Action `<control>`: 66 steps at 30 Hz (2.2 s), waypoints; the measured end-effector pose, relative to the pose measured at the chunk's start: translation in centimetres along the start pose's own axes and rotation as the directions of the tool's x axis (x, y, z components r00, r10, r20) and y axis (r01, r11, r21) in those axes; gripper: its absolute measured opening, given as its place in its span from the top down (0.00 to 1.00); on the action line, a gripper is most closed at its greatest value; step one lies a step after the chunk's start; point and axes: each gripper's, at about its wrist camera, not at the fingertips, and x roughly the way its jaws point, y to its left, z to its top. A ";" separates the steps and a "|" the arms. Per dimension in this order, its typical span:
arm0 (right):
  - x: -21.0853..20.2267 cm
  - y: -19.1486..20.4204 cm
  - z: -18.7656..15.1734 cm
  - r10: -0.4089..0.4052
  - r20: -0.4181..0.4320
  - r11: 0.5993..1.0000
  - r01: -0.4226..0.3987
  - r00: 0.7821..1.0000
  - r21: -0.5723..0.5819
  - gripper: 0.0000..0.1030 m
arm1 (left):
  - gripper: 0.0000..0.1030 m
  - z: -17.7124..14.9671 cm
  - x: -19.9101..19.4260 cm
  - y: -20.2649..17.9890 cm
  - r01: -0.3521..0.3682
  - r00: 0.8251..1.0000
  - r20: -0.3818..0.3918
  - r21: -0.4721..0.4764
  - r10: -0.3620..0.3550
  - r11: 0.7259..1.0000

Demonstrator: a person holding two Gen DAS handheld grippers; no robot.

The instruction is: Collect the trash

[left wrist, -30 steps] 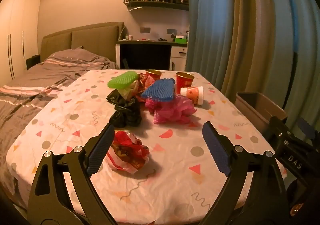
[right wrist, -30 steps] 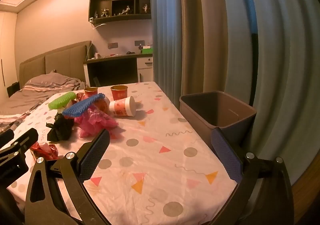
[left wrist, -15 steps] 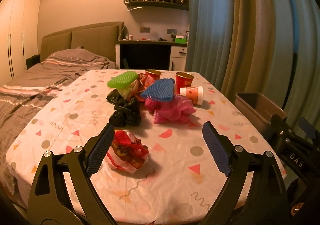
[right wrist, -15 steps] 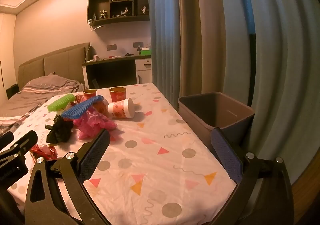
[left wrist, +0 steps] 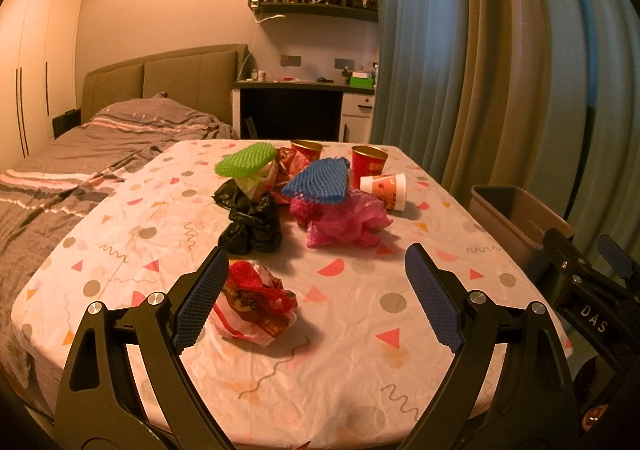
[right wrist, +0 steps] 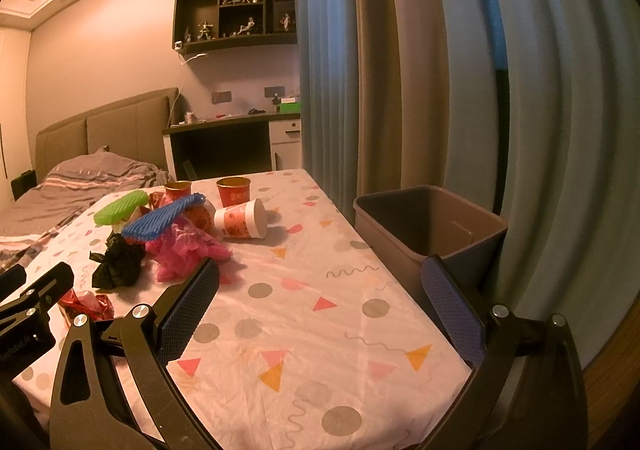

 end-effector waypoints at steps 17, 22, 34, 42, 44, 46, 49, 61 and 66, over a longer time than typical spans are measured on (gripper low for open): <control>-0.1 -0.1 0.1 -0.004 0.004 1.000 0.004 1.000 0.004 0.05 | 0.14 0.0 0.0 0.0 0.001 1.000 0.002 -0.001 -0.001 1.000; -0.2 -0.2 0.0 -0.004 0.007 1.000 0.004 1.000 0.003 0.05 | 0.14 0.0 0.0 0.0 0.001 1.000 0.002 0.000 -0.001 1.000; -0.3 -0.3 0.1 -0.006 0.011 1.000 0.005 1.000 0.005 0.05 | 0.14 0.0 0.0 0.0 0.000 1.000 0.003 -0.001 0.000 1.000; -0.3 -0.7 0.4 -0.006 0.013 1.000 0.006 1.000 0.008 0.05 | 0.14 0.0 0.0 0.0 0.001 1.000 0.003 -0.001 -0.001 1.000; -0.3 -0.6 0.3 -0.006 0.013 1.000 0.006 1.000 0.007 0.05 | 0.14 0.0 0.0 0.0 0.000 1.000 0.004 -0.001 0.000 1.000; -0.3 -0.7 0.4 -0.006 0.012 1.000 0.006 1.000 0.008 0.05 | 0.14 0.0 0.0 0.0 0.001 1.000 0.004 -0.001 -0.001 1.000; -0.3 -0.8 0.3 -0.006 0.013 1.000 0.006 1.000 0.009 0.05 | 0.14 0.0 0.0 0.0 0.000 1.000 0.004 -0.001 0.000 1.000; -0.3 -0.8 0.3 -0.007 0.016 1.000 0.007 1.000 0.009 0.05 | 0.14 0.0 0.0 0.0 0.001 1.000 0.005 -0.001 -0.001 1.000; -0.2 -1.0 0.5 -0.007 0.016 1.000 0.007 1.000 0.010 0.05 | 0.14 0.0 0.0 0.0 0.004 1.000 0.005 -0.002 -0.004 1.000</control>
